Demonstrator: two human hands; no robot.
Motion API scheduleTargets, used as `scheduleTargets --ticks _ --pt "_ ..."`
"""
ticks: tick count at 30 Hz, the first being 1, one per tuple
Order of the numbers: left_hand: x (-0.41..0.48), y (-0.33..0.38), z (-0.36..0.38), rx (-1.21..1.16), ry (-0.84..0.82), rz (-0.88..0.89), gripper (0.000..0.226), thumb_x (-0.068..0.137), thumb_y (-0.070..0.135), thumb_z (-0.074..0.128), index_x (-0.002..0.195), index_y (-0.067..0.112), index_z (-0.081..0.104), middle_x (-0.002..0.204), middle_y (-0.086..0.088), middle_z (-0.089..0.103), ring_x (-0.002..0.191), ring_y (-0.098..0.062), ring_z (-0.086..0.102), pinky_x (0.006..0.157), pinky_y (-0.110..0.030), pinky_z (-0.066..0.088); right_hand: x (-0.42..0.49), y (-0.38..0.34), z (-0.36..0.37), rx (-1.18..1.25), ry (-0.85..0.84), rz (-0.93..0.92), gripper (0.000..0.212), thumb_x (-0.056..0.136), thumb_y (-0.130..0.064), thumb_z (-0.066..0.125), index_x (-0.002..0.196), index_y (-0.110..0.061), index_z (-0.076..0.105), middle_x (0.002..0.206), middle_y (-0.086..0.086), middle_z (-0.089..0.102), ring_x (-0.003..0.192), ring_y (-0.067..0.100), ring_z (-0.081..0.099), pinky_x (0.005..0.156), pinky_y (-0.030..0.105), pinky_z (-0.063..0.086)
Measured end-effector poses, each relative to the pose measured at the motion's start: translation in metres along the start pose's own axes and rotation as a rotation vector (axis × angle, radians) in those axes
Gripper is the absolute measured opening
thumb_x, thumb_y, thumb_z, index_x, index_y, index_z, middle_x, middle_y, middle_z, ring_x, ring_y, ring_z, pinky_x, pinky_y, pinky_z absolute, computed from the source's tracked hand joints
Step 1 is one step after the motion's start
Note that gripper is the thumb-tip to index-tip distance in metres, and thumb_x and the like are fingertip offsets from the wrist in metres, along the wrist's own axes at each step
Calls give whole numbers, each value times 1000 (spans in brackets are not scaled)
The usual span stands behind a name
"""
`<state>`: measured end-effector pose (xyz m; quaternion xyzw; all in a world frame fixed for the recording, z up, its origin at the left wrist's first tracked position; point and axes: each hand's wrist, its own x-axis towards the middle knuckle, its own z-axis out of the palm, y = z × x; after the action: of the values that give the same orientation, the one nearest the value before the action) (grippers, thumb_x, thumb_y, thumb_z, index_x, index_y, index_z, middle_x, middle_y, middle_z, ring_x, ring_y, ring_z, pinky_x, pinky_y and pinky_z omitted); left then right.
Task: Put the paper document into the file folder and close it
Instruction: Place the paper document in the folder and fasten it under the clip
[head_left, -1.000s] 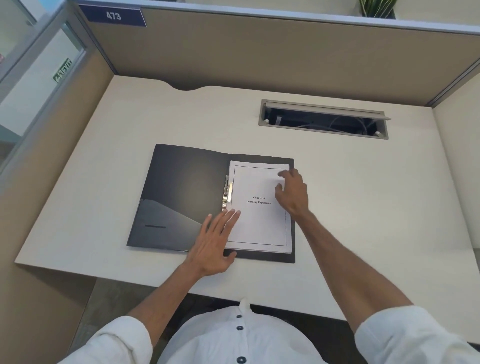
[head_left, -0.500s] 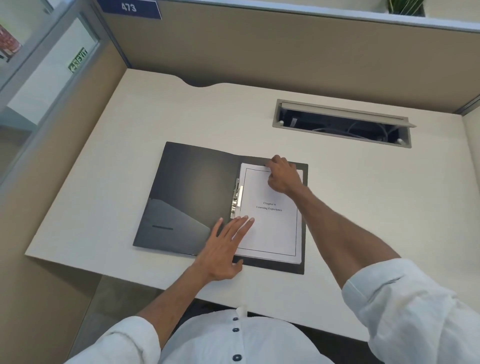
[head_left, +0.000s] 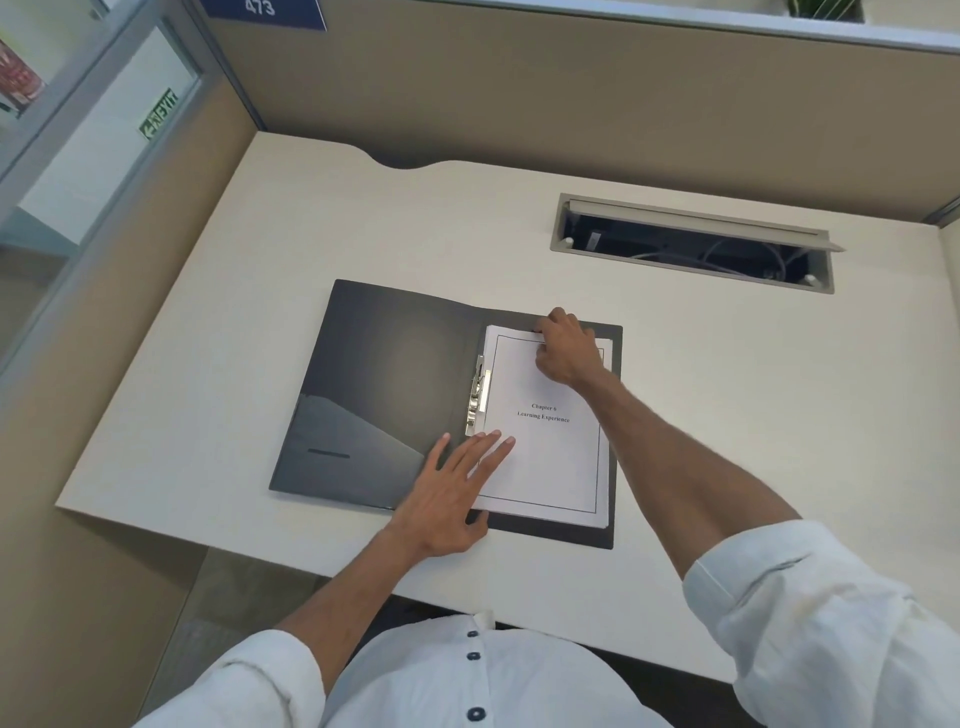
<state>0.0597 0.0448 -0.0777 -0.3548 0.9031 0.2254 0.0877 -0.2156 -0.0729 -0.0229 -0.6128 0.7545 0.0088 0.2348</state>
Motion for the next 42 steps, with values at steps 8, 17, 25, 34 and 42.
scheduleTargets --ticks 8,17,25,34,42 --pt "0 2 2 4 7 -5 107 97 45 61 176 38 -12 187 8 -4 176 -19 7 141 -63 6 -1 -3 3 12 14 -9 47 104 -1 47 149 -7 57 150 14 51 145 35 47 123 50 39" --pt "-7 2 2 -109 158 -52 97 100 47 58 178 31 3 186 10 10 173 -16 17 143 -56 14 -23 10 4 404 197 116 51 99 7 46 145 -7 64 147 12 58 142 32 53 117 47 45" --pt "-1 19 2 -388 441 -483 49 107 29 65 153 17 52 137 -1 61 116 -15 56 110 -43 57 -125 58 45 810 365 499 49 88 14 43 120 -5 75 117 13 78 114 32 72 99 40 57" --pt "-5 38 9 -475 452 -589 33 111 19 59 142 7 59 126 -7 62 111 -26 65 98 -48 63 -194 79 92 751 217 580 38 92 6 50 112 -7 80 110 8 82 106 29 76 85 28 50" --pt "-10 46 15 -490 465 -579 29 111 10 57 139 3 62 128 -12 64 111 -28 67 96 -47 64 -202 69 97 716 187 563 39 92 5 47 112 -6 78 109 9 81 103 32 74 81 27 46"
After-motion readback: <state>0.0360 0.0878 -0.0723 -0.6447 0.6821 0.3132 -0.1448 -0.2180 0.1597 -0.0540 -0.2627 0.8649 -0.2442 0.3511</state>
